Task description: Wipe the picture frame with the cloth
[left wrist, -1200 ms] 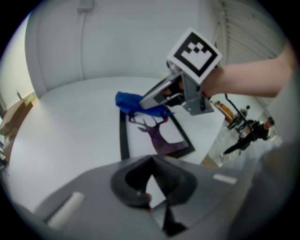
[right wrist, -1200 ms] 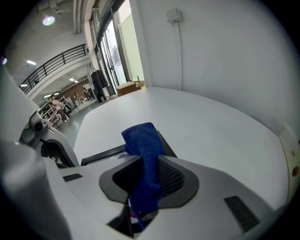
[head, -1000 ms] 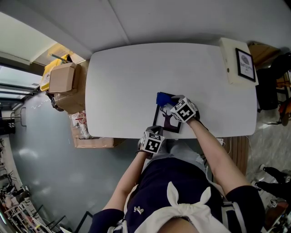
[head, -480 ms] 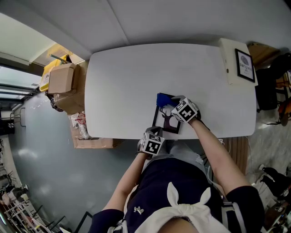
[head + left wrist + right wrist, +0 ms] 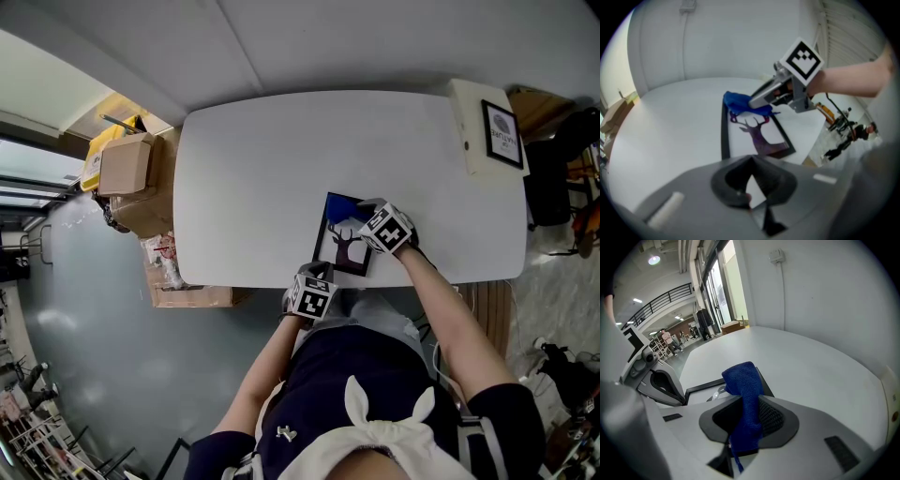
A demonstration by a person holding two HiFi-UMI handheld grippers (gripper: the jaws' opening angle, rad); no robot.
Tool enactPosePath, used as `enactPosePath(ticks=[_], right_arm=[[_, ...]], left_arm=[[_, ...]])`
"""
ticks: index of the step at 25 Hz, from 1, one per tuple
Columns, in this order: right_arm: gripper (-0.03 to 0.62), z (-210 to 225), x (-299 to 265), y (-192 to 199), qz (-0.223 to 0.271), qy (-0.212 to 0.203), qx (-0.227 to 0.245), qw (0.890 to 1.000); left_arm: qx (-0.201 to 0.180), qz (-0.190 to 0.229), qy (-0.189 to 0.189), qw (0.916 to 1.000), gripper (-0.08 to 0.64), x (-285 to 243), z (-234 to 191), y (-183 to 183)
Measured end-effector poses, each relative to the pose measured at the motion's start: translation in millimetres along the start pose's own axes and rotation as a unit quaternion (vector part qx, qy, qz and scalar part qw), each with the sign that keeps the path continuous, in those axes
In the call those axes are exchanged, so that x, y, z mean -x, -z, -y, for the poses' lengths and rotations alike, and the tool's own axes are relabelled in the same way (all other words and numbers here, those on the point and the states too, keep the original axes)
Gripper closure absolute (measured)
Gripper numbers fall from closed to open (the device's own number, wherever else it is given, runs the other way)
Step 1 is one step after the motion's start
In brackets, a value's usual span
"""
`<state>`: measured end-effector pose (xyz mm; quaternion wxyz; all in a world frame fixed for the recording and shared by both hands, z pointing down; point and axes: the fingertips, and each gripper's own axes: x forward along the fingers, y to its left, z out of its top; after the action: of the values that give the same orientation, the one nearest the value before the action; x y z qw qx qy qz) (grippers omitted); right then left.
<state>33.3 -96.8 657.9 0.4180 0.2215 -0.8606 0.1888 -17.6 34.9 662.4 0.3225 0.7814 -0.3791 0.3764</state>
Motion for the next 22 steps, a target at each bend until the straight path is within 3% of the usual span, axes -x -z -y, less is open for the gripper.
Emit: enactPosePath(ticks=[18, 22], right_arm=[[0.494, 1, 8, 11, 0.004, 0.006, -0.029, 1.000], [0.494, 1, 8, 12, 0.006, 0.010, -0.031, 0.999]], left_arm=[[0.002, -0.001, -0.006, 1.0000, 0.557, 0, 0, 0], [-0.001, 0.005, 0.012, 0.9999, 0.557, -1, 9, -6]])
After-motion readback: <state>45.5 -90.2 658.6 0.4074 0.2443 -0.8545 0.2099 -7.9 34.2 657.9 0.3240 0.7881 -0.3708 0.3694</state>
